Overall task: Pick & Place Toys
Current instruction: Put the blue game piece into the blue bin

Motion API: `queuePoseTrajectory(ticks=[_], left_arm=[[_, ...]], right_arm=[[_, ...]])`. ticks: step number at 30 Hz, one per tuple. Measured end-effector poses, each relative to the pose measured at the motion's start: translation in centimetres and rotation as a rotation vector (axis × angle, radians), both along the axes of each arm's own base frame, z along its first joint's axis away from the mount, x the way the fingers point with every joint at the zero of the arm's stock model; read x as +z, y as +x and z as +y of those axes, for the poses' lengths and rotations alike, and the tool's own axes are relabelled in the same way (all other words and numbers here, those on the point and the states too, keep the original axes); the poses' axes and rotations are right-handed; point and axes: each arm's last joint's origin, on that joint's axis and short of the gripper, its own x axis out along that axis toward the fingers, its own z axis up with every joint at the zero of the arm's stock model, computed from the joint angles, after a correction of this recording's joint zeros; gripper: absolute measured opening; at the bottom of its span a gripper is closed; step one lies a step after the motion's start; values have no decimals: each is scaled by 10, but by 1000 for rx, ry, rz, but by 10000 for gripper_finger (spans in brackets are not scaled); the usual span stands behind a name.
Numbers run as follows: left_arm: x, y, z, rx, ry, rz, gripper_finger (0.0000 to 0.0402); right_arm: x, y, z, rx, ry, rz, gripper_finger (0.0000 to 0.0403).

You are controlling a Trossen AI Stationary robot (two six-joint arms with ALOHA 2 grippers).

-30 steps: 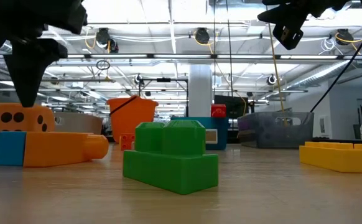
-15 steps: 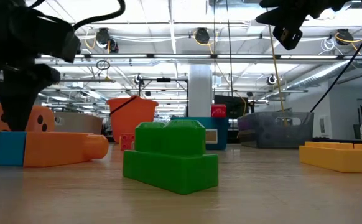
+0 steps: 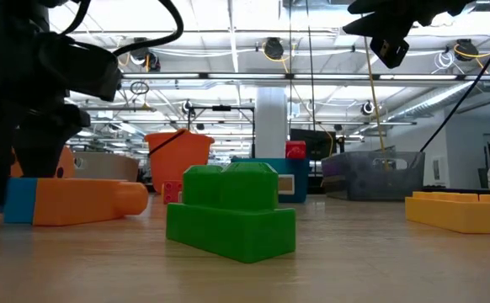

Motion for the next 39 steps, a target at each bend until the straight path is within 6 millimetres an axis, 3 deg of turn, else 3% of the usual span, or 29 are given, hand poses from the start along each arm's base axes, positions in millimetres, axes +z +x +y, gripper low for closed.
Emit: queuePoseTrajectory(ticks=[30, 35, 39], left_arm=[[0, 9, 6, 9, -10, -49, 271], [-10, 12, 4, 2, -43, -17, 269], [-17, 16, 2, 17, -62, -9, 243]], right_arm=[[0, 0, -1, -22, -18, -3, 105], [0, 0, -1, -22, -18, -3, 105], [0, 0, -1, -22, -17, -6, 105]])
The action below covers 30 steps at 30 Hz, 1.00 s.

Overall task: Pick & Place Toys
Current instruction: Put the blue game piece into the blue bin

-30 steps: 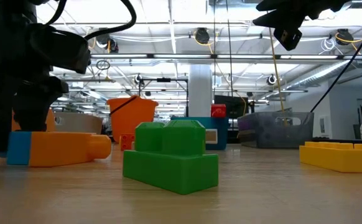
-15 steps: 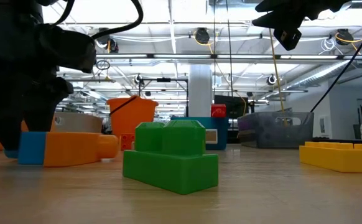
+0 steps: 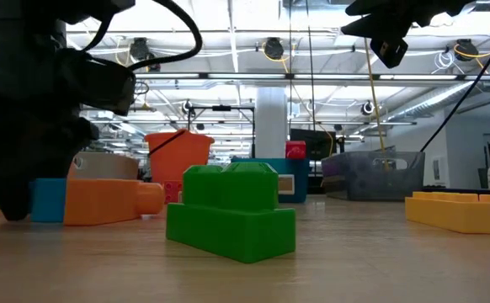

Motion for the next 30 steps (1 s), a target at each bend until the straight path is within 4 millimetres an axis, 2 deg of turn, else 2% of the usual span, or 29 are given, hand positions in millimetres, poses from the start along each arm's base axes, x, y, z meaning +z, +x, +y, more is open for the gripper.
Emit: queuePoseTrajectory(ticks=[11, 15, 21, 26, 30], left_arm=[[4, 3, 11, 79, 2, -10, 126], [13, 0, 24, 139, -5, 25, 125], [56, -7, 47, 227, -50, -73, 125], [101, -10, 68, 347, -180, -332, 125], [125, -5, 80, 427, -275, -519, 125]], right_arm=[[1, 0, 0, 0, 1, -5, 105], [1, 0, 0, 0, 4, -15, 105], [6, 2, 0, 2, 17, -61, 105], [23, 4, 1, 12, 14, -237, 105], [36, 9, 2, 17, -25, -396, 105]])
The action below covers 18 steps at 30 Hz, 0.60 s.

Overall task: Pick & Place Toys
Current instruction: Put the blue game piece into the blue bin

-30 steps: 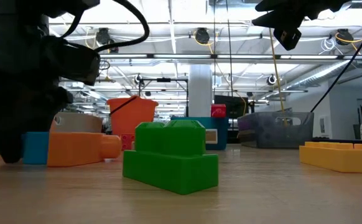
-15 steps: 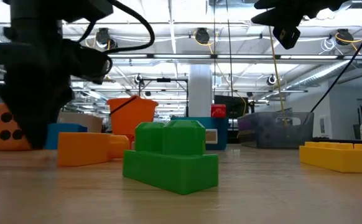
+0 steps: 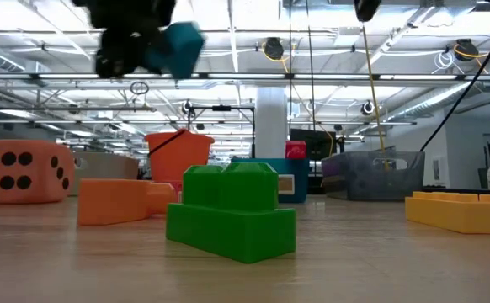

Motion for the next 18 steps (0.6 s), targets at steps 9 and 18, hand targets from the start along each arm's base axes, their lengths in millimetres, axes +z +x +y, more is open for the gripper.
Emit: queuePoseTrajectory(ticks=[9, 18], left_arm=[[18, 31, 3, 8, -2, -223, 125], [52, 81, -1, -129, 173, -163, 125]], right_arm=[[-4, 23, 10, 130, -46, -89, 105], [2, 50, 14, 203, -125, 86, 105]])
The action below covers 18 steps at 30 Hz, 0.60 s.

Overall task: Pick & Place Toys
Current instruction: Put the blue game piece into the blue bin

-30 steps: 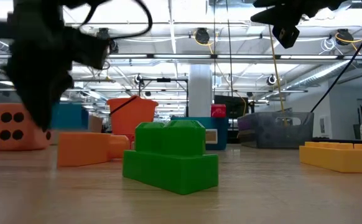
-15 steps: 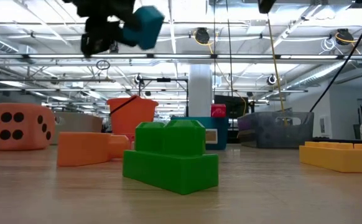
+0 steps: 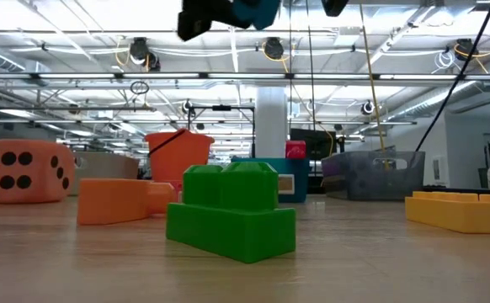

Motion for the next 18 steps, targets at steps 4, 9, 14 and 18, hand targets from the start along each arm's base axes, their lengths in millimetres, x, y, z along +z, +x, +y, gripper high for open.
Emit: queuePoseTrajectory(ticks=[4, 9, 14, 18], left_arm=[[13, 16, 2, -34, 52, 37, 125], [24, 25, 1, -63, 85, 13, 125], [29, 25, 2, -48, 98, -2, 125], [31, 24, 2, -33, 97, -7, 125]], right_arm=[[-3, 4, -4, -21, -19, 23, 105], [-4, 3, -6, -43, -31, 36, 105], [-4, 3, -7, -68, -37, 41, 105], [-5, 4, -7, -99, -47, 46, 105]])
